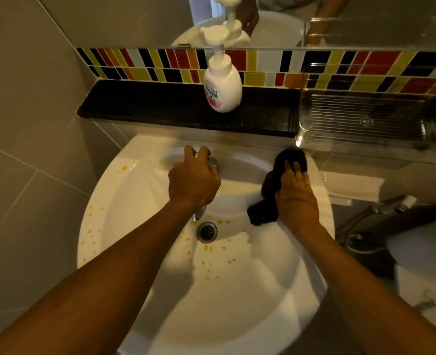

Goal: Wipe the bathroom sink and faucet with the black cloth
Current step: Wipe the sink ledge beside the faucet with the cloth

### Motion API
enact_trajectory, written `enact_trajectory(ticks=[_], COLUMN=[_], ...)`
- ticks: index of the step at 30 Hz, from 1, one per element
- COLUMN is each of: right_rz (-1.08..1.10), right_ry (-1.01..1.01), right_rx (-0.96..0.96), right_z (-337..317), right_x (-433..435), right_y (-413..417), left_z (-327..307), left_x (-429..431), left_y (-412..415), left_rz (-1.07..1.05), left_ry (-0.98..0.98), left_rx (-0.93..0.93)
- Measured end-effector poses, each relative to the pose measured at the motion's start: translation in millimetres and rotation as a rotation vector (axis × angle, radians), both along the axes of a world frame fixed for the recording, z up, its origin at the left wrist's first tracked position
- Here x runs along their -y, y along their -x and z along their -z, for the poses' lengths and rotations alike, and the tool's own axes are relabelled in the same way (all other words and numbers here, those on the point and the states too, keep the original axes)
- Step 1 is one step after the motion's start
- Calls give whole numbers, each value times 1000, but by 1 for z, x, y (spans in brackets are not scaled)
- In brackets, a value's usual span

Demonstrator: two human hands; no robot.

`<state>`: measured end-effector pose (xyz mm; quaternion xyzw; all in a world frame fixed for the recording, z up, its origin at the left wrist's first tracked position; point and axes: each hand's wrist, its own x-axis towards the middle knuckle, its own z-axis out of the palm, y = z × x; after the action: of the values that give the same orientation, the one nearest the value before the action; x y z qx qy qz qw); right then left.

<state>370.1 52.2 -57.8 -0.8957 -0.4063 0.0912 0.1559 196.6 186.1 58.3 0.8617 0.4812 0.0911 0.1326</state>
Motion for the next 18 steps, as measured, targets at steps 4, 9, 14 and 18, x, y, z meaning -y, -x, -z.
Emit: enact_trajectory(ticks=[4,9,14,18], right_rz=[-121,-324,-187,-5], right_ry=[-44,-118,-164,-270], right_rx=[125,105,-58,-108], right_z=[3,1,3,2], right_x=[-21,-62,-93,-96], right_y=[15,40,105,147], left_z=[3,5,8,11], left_x=[-1,-2,-3,-5], left_y=[0,0,0,0], left_rz=[8,10,0,-2], left_ry=[-8,-21,-25,-23], left_rx=[2,24,36,19])
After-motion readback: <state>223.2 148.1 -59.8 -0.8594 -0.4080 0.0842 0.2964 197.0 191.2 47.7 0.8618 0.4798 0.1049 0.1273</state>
